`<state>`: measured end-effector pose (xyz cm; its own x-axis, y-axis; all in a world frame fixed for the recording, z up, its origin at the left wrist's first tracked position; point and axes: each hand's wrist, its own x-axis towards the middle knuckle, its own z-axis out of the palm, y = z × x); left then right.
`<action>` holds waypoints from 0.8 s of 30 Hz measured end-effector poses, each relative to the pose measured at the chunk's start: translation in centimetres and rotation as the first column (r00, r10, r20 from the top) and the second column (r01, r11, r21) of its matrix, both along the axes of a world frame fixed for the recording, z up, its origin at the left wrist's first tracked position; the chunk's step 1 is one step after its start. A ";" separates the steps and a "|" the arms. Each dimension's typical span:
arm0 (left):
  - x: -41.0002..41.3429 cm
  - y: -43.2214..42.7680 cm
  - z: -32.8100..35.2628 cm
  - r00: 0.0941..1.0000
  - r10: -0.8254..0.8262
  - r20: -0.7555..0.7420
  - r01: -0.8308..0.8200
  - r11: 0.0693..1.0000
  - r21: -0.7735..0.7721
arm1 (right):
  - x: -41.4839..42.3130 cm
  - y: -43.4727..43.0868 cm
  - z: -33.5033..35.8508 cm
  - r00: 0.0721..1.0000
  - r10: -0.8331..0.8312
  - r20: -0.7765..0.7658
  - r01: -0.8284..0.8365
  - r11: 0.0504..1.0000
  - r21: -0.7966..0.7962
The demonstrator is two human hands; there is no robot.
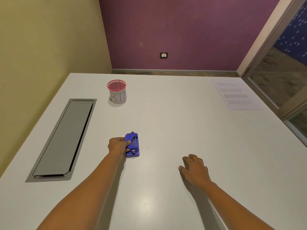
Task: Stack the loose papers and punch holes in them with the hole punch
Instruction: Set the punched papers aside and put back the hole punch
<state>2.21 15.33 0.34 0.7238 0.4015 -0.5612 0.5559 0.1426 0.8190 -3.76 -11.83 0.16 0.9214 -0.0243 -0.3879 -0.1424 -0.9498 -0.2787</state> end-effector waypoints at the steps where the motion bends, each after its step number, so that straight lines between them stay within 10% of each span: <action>1: -0.3 0.5 0.2 1.000 0.020 -0.003 -0.020 1.000 -0.023 | 0.1 0.1 0.0 1.000 -0.007 -0.002 0.007 1.000 0.004; 6: -1.8 1.4 1.7 0.998 0.065 -0.005 -0.064 0.957 -0.284 | 0.9 2.8 0.2 0.989 -0.136 0.064 0.107 0.937 0.334; 9: -2.4 0.3 2.6 0.998 0.056 -0.020 -0.059 0.909 -0.411 | 1.2 7.3 2.6 0.966 -0.235 -0.104 0.238 0.664 0.709; 15: -2.4 -1.2 3.2 0.998 0.042 0.051 -0.011 0.866 -0.501 | 2.0 12.4 3.7 0.967 -0.204 -0.154 0.240 0.514 0.823; 24: -2.6 -0.1 2.9 0.973 -0.118 0.198 0.177 0.933 -0.312 | 1.5 14.8 3.6 0.974 -0.044 0.221 -0.128 0.700 0.703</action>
